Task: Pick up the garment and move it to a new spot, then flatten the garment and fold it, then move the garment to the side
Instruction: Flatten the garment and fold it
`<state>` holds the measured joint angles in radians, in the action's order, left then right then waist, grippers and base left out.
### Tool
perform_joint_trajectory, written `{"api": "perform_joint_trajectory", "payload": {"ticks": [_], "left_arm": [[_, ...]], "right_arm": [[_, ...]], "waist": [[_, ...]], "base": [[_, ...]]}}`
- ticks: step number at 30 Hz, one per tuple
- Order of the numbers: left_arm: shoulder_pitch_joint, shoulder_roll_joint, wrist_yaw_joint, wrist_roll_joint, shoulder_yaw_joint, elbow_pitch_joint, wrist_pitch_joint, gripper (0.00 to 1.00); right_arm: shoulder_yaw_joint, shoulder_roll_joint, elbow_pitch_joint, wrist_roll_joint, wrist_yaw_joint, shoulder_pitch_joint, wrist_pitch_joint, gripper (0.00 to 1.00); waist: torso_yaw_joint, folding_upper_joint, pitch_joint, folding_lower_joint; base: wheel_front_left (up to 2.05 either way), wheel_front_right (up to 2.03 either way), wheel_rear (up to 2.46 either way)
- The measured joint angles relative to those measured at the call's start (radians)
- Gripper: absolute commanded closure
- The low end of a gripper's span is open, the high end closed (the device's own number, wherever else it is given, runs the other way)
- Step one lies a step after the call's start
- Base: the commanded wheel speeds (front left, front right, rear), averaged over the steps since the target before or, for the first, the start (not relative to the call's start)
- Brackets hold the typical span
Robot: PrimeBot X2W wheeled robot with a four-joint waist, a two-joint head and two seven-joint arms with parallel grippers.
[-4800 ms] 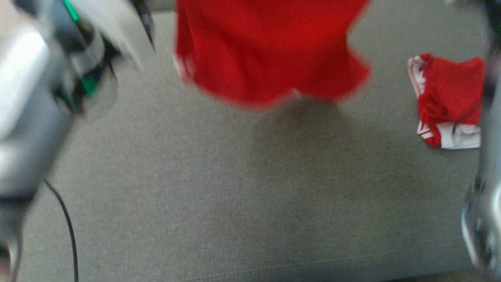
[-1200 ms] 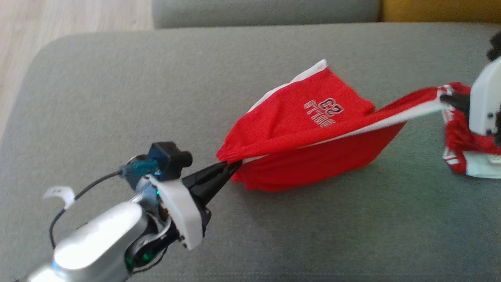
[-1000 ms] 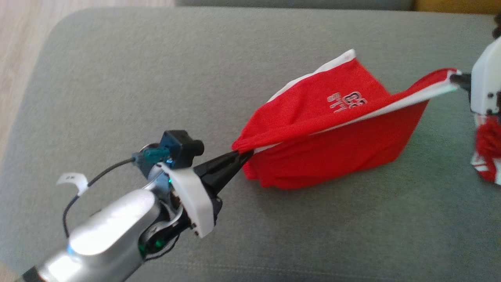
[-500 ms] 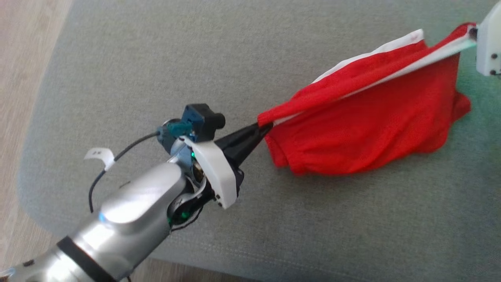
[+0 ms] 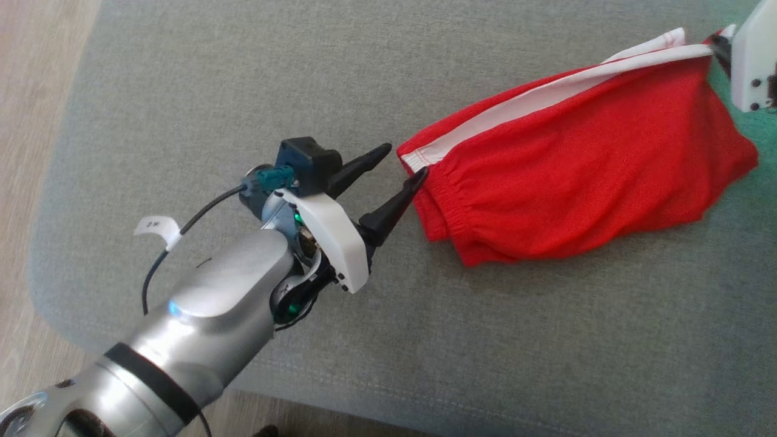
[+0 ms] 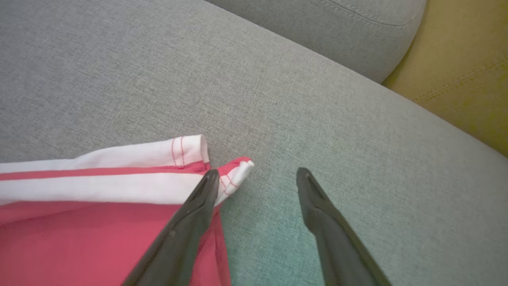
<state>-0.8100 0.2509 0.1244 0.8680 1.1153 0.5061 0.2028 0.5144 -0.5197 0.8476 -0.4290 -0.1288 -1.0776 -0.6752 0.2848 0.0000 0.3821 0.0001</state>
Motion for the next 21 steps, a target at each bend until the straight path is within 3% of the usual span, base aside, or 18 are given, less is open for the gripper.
{"api": "perform_joint_trajectory", "payload": {"ticks": [9,16,21], "left_arm": [[0.007,-0.002,-0.018,-0.004,-0.065,0.050,0.038,0.00],[0.068,0.041,-0.075,-0.003,-0.171,0.028,0.046,0.00],[0.171,0.058,-0.149,-0.050,-0.348,-0.072,0.047,0.00]], "right_arm": [[0.007,0.026,0.079,0.015,0.000,0.002,0.175,0.00],[-0.003,0.066,0.080,-0.025,0.000,0.035,0.379,0.00],[-0.008,0.086,0.033,-0.075,0.000,0.142,0.548,0.00]], "waist": [[-0.042,0.0000,-0.044,-0.0001],[-0.102,0.0000,-0.107,-0.0001],[-0.172,0.0000,-0.169,-0.0001]], "base": [[0.00,0.00,0.00],[0.00,0.00,0.00],[0.00,0.00,0.00]]}}
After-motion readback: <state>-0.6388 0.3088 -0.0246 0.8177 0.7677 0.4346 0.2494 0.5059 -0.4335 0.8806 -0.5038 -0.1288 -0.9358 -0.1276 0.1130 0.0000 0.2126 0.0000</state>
